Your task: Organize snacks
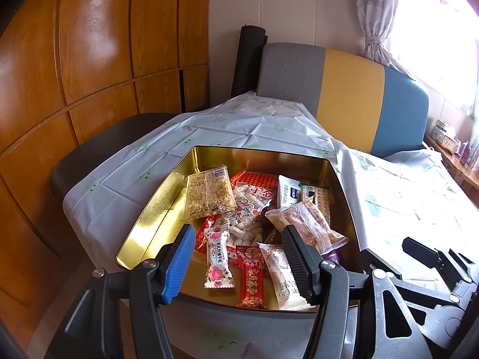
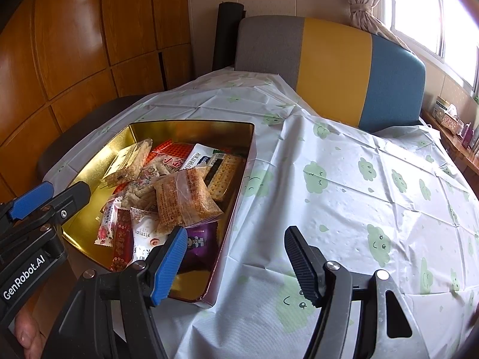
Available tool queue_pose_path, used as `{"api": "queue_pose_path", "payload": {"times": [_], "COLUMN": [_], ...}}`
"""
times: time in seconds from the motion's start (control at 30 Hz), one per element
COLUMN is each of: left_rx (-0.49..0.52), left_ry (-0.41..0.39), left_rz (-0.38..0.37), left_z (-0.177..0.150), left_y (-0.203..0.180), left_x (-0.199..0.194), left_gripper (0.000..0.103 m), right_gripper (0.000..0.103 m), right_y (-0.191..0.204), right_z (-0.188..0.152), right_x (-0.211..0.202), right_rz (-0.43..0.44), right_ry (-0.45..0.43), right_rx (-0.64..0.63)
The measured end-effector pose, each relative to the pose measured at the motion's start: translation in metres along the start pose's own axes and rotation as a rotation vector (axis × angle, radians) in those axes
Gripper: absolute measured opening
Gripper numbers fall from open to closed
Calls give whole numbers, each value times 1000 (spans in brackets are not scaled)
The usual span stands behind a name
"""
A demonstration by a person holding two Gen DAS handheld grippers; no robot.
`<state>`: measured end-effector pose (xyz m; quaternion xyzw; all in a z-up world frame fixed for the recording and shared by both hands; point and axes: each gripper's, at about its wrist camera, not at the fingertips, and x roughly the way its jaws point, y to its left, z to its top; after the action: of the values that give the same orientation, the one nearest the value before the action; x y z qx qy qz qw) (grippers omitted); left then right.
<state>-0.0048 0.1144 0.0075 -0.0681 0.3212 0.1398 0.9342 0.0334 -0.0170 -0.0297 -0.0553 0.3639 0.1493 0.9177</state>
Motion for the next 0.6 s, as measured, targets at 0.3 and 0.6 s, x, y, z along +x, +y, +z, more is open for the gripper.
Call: {"api": "queue_pose_path", "payload": {"times": [0.3,0.6], "left_rx": [3,7], "left_ry": [0,6], "left_rz": [-3,-5], "left_z": [0,-2], "left_y": [0,-2], "left_x": [0,2], "left_gripper": [62,62], "right_gripper": [69,69], "right_y": [0,1], "right_z": [0,-3], "right_x": [0,2], "right_rz": [0,0], "right_ry": [1,2], "right_rx": [-2,0]}}
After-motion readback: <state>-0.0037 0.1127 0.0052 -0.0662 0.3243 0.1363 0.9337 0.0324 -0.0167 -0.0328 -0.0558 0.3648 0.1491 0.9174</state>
